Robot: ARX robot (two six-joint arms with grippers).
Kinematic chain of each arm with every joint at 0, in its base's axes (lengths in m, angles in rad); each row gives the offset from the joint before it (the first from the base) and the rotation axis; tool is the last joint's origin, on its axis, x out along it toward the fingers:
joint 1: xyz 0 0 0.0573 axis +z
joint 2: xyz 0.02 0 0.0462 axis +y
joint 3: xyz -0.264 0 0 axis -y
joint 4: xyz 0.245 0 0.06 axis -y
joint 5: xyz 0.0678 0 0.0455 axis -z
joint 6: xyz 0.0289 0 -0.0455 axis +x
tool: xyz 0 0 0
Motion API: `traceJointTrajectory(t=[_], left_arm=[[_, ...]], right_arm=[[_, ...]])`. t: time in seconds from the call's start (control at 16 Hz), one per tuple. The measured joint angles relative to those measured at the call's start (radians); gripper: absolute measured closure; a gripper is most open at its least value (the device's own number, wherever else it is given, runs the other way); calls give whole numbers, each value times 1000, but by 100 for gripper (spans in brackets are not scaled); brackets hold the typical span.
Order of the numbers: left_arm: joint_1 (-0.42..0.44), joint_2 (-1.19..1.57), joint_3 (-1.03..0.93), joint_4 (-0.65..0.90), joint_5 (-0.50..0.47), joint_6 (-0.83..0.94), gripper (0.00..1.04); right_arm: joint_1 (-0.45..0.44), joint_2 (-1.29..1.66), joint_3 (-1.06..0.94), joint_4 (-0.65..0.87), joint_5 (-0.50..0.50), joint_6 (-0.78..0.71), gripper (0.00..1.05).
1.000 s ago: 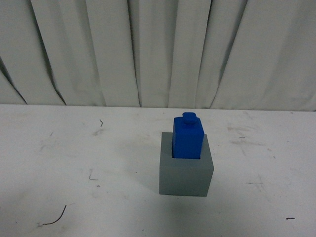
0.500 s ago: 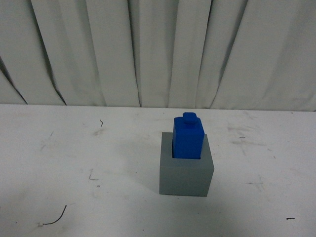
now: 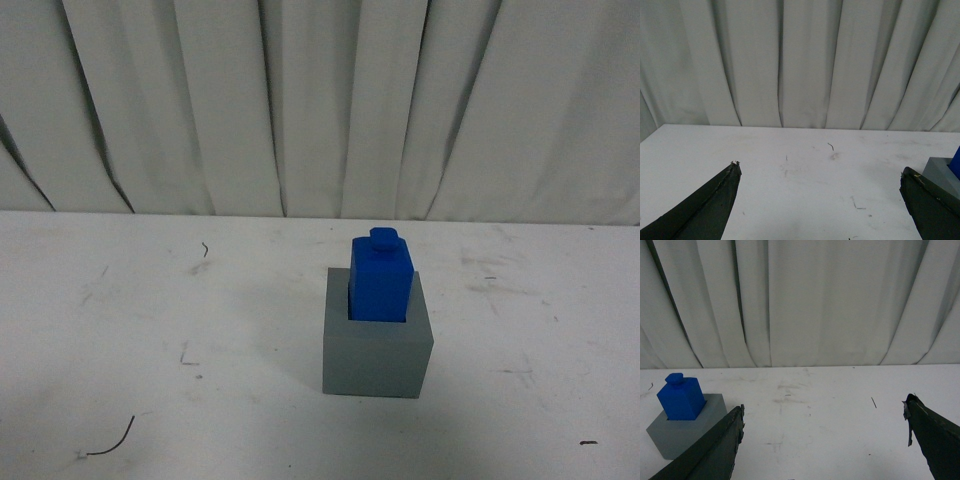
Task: Insert blue part into gray base
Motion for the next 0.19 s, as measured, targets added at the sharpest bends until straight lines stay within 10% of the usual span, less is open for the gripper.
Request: traceJointTrajectory(t=[0.19], left_arm=[[0,0,0,0,0,0,7]], right_arm=[[0,0,0,0,0,0,6]])
